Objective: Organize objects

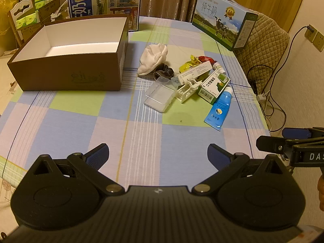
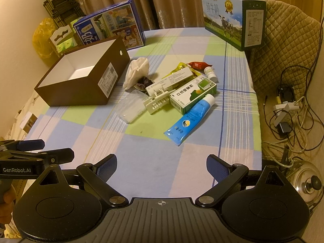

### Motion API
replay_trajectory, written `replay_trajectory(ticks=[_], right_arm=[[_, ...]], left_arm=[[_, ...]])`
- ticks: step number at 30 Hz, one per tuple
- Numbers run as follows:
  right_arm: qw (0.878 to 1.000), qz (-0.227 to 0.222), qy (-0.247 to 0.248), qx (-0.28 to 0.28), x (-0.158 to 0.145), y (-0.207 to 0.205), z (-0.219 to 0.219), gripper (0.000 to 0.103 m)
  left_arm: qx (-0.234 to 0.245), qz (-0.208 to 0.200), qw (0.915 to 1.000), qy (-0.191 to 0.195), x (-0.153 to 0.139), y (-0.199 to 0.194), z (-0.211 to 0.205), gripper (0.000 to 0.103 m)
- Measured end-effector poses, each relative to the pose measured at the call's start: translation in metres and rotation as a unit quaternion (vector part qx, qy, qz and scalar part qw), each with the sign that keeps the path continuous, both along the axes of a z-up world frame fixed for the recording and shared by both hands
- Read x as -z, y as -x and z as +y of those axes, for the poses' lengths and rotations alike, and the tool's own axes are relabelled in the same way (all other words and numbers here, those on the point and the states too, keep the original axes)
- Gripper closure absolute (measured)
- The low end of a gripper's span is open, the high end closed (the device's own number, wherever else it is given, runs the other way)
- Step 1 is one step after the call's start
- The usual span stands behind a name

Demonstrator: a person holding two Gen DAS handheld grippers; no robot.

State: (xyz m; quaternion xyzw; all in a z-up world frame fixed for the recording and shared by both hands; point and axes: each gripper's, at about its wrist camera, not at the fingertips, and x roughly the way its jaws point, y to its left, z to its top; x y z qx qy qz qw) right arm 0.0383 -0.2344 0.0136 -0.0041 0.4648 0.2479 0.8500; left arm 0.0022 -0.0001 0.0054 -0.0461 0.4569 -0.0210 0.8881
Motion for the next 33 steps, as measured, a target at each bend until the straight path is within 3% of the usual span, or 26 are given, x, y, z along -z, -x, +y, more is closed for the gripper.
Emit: replay_trajectory(ticks=[33], right_arm=[[1.000, 0.001, -0.001, 0.022, 0.000, -0.007, 0.001, 0.010]], left_arm=[[0.019, 0.000, 0.9998, 0.000, 0.003, -0.021, 0.003, 0.001]])
